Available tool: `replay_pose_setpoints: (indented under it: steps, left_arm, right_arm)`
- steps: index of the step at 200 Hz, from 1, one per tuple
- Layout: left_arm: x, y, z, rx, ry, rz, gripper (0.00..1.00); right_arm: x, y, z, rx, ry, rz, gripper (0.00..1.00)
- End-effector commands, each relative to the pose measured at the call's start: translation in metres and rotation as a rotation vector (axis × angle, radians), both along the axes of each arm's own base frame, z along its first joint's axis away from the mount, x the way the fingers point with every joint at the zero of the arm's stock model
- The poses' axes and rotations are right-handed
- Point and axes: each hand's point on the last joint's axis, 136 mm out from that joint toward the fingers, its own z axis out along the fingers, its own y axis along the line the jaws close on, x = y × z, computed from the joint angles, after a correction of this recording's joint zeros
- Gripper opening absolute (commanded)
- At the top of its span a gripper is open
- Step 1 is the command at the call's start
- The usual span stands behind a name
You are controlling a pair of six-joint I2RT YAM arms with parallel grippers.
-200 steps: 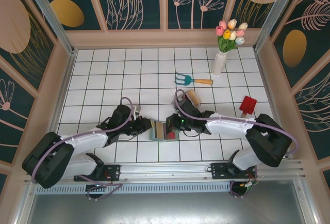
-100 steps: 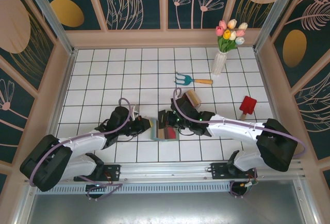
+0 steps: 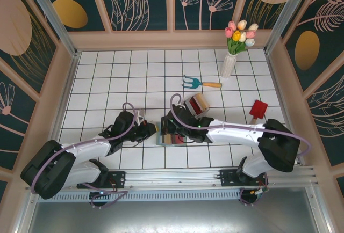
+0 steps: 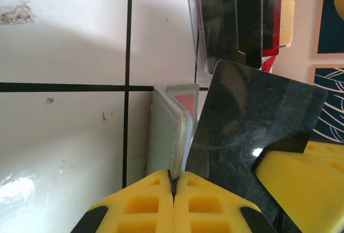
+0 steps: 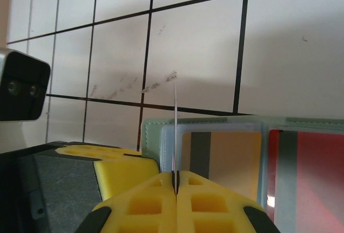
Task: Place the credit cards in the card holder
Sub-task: Flip over the card slot on the card holder.
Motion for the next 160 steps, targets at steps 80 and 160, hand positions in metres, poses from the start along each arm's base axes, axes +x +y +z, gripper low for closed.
replay_pose_setpoints:
  steps: [80,160]
  left_arm:
    - [0.004,0.002,0.017,-0.037,-0.054,0.032,0.01]
    - [0.005,0.018,-0.011,0.100,-0.028,0.070,0.03]
  right_arm:
    - [0.003,-0.018,0.003,-0.315,-0.086,-0.075,0.00]
    - [0.003,-0.023,0.011,-0.272,-0.100,-0.050,0.00]
